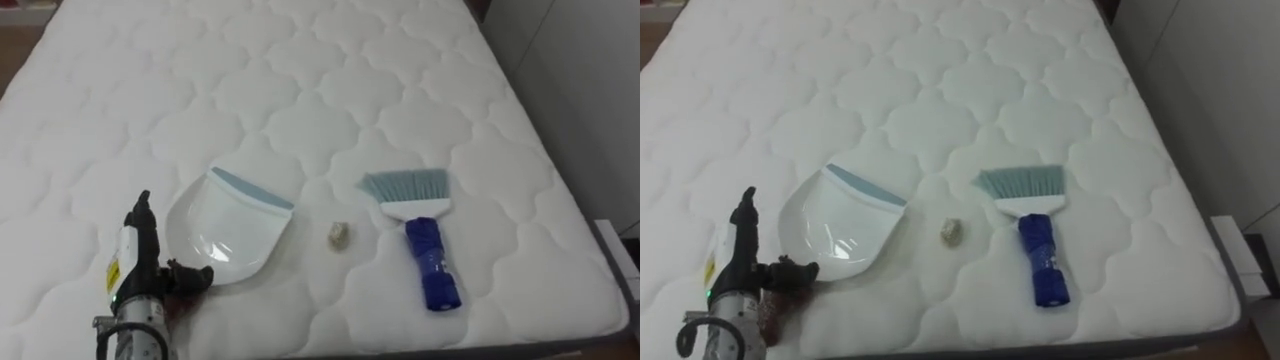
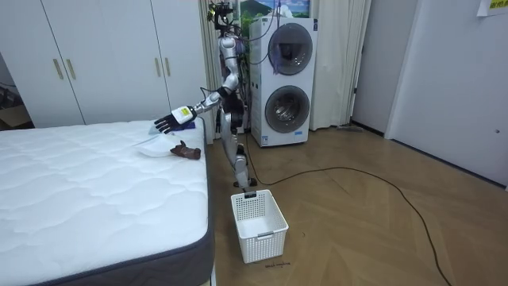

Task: Clean bed

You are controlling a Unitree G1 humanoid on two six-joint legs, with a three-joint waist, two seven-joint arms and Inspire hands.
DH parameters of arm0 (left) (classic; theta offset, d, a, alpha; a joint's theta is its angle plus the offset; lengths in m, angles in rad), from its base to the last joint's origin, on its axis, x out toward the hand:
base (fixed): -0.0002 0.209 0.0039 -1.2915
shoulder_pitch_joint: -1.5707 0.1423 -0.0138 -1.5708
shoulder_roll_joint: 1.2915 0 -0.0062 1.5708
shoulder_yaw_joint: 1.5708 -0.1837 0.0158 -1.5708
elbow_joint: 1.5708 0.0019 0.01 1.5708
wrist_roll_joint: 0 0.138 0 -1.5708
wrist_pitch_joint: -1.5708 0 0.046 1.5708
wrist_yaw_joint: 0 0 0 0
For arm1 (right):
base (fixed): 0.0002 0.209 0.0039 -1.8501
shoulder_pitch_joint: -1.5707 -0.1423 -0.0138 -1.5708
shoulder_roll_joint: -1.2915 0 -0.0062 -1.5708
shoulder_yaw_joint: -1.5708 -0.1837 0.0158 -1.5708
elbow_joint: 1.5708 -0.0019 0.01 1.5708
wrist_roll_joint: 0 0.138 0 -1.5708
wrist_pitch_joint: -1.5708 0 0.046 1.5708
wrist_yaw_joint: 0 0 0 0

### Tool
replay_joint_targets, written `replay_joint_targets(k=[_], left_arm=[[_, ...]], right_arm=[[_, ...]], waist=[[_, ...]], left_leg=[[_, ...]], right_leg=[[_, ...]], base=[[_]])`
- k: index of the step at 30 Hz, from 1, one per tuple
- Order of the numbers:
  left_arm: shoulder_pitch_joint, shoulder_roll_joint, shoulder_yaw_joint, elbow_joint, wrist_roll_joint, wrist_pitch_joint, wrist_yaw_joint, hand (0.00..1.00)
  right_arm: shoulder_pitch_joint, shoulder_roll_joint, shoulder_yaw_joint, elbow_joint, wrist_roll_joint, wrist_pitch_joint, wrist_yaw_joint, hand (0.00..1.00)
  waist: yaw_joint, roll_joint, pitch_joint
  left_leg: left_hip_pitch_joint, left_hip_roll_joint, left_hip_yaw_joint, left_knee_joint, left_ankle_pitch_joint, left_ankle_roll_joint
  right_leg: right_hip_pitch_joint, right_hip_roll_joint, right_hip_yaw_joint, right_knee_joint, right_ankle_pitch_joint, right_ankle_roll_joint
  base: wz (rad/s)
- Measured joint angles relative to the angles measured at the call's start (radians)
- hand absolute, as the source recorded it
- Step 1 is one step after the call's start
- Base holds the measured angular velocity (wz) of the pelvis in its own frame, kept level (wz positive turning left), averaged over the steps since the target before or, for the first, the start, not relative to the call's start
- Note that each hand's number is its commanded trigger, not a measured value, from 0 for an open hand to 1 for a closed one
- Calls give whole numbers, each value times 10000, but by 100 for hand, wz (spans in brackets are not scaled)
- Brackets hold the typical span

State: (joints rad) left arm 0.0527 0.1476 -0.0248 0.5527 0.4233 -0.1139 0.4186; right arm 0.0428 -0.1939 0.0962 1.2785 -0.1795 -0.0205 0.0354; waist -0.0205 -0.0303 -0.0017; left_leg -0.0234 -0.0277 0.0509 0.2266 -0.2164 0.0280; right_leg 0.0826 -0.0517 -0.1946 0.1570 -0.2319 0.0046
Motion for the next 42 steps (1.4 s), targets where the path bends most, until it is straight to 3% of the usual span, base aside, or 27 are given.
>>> replay_joint_targets(k=[3,7,13,18,20,21,22,23,24,26,28,32,42], left_arm=[[-63,2,-3,576,12,36,-112,0],[-197,5,-2,1244,8,63,-113,0],[-652,2,-49,2185,6,57,-112,0],[-795,5,10,2309,10,6,-103,0],[-876,6,-35,2309,8,-17,-70,0],[-904,25,-95,2340,-1,-23,0,0],[-918,107,-133,2395,-24,-45,144,0],[-934,279,-98,2489,-38,-45,178,0],[-1145,424,-43,2882,-41,-68,171,0],[-1518,283,-203,3254,5,-107,142,0],[-1843,273,-525,3229,0,-278,165,0],[-1996,304,-632,3524,-4,-231,334,0],[-2015,345,202,3918,-202,-172,551,0]], right_arm=[[-41,-16,9,37,239,5,-1,0],[-158,-67,22,58,255,4,-57,0],[-238,-100,56,97,539,-56,-103,0],[-313,-119,105,100,581,-226,-95,0],[-387,-151,177,131,581,-325,-108,0],[-442,-224,212,200,582,-366,-148,0],[-735,-238,353,256,573,-431,-293,0],[-953,-209,491,254,572,-488,-390,0],[-1166,-193,717,202,580,-602,-587,0],[-1185,-185,788,225,582,-581,-785,0],[-1175,-151,798,411,619,-514,-761,0],[-1241,-114,1122,451,1054,-501,-749,0],[-1412,-69,1578,553,2248,-290,-67,0]], waist=[[10,7,23],[1,71,124],[-14,67,144],[61,11,150],[64,51,147],[189,161,188],[338,250,203],[279,178,168],[-47,137,155],[-319,122,161],[-432,111,168],[-6,9,173],[238,-88,180]], left_leg=[[-12,-1,-5,-38,0,0],[-106,-7,-11,-43,0,0],[-364,-13,-264,-54,17,-12],[-514,9,-348,-50,17,-12],[-521,143,-786,-92,24,-18],[-385,347,-1709,-208,72,-58],[-419,597,-2572,-222,88,-96],[-553,660,-2634,-177,96,-162],[-718,722,-2614,-74,-11,-511],[-701,854,-1611,-247,117,-746],[-666,958,-675,-465,302,-680],[-570,867,-378,-552,321,-640],[-1196,792,-360,28,355,-533]], right_leg=[[-29,4,6,-31,12,2],[-125,3,-8,-38,13,1],[-325,16,-284,-39,13,1],[-517,32,-314,40,13,1],[-777,54,-586,490,12,2],[-1365,167,-750,1293,-208,-28],[-2103,560,-339,738,-93,-435],[-2415,689,-266,6,334,-663],[-2631,568,-658,-245,1900,-775],[-2468,565,-884,-188,1890,-792],[-2382,578,-651,-199,1851,-731],[-2393,589,-590,-211,1811,-668],[-2800,450,-582,176,1696,-726]], base=[[0],[0],[9],[-1],[-17],[-82],[-103],[-71],[8],[49],[56],[5],[6]])
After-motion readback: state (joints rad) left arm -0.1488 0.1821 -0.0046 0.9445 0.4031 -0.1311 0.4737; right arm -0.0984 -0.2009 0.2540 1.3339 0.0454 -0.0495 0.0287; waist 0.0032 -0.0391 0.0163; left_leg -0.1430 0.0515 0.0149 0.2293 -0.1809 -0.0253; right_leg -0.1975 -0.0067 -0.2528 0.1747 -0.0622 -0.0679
